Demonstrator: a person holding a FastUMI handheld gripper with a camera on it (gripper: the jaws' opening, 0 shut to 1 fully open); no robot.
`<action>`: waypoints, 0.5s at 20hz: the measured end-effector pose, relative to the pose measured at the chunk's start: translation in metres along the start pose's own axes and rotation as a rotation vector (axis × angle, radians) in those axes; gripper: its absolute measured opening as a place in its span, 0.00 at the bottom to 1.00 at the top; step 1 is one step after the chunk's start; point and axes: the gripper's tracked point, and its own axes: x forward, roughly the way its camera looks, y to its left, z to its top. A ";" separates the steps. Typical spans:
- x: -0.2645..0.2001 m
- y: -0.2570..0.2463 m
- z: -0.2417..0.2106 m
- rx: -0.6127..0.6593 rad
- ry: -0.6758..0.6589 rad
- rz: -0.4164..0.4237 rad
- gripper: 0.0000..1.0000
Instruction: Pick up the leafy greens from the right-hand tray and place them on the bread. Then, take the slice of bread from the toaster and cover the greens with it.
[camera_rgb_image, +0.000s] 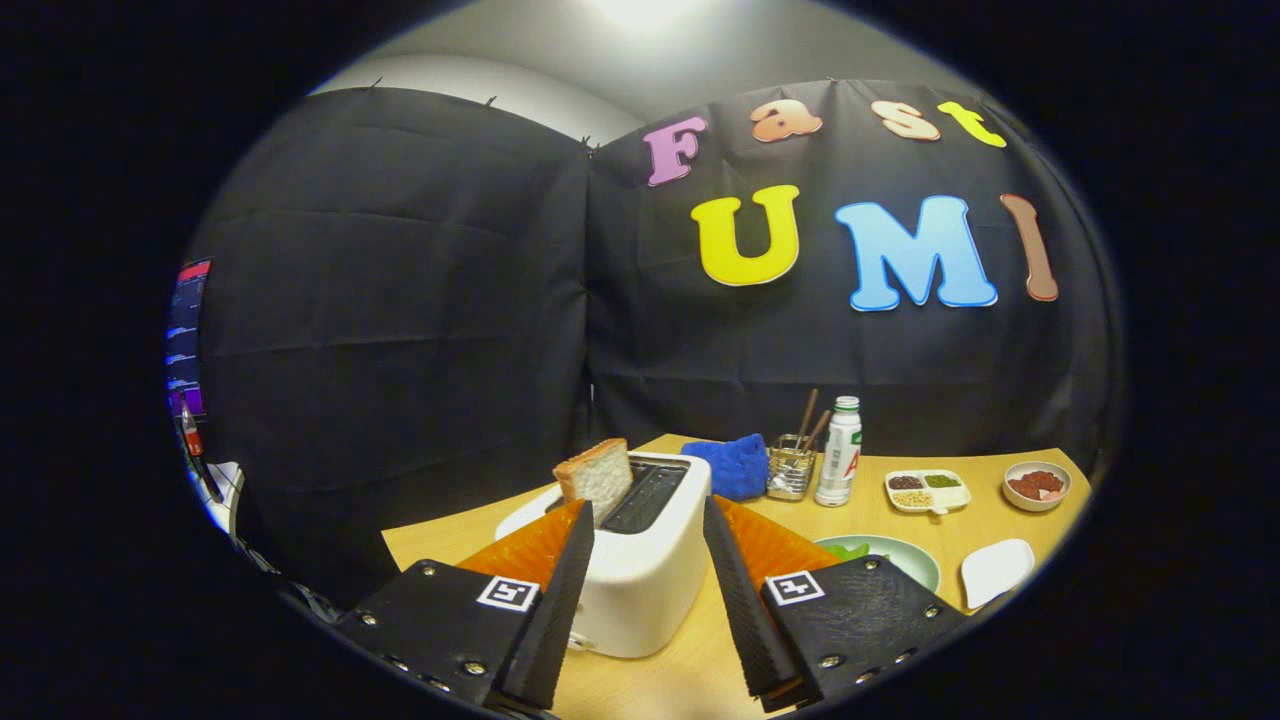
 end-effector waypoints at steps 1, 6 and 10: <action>0.005 0.007 0.001 -0.009 0.000 -0.003 0.68; 0.042 0.036 -0.004 -0.014 0.026 -0.015 0.68; 0.069 0.035 -0.012 -0.023 0.062 -0.069 0.68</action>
